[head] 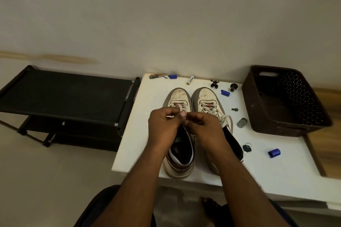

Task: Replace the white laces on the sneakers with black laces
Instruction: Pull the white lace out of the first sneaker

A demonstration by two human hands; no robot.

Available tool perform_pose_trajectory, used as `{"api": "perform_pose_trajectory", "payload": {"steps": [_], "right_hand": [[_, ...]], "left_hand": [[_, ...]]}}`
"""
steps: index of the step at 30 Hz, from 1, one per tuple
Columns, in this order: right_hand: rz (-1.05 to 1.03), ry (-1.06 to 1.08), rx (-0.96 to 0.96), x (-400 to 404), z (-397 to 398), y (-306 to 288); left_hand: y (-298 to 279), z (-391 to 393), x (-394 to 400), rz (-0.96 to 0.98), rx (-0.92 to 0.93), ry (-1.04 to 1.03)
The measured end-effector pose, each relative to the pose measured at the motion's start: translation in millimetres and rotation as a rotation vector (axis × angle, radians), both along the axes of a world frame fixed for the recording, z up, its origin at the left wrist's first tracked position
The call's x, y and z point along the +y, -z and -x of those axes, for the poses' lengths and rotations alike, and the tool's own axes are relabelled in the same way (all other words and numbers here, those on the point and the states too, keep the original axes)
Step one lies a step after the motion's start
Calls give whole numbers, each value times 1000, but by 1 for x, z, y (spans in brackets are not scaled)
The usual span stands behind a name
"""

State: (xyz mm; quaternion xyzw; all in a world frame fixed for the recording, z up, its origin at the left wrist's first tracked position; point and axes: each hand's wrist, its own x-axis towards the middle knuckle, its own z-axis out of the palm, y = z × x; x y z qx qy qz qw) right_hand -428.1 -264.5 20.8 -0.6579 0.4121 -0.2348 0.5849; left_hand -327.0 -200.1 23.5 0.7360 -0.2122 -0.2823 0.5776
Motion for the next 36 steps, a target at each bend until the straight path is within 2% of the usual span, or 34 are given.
{"api": "perform_pose_trajectory", "payload": {"steps": [6,15,19,24,26,32,36], "right_hand": [[-120,-107,-41,0,-9,-3],[18,-34,85,-7,-4,5],[63,-9,98,-6,-5,4],[425,-97,281,-5,-3,0],[477,-112,318,-5,0,-1],[437,-123,296,-5,1,-4],[291,-76,216,-5,3,-5]], "left_hand": [[-2,0,0,32,40,-54],[8,0,-3,-74,-73,-111],[5,-2,-3,31,-9,-193],[-7,-7,1,247,-112,-364],[-11,-15,4,319,-119,-474],[-19,-38,15,441,-96,-744],[-19,-40,18,446,-41,-781]]}}
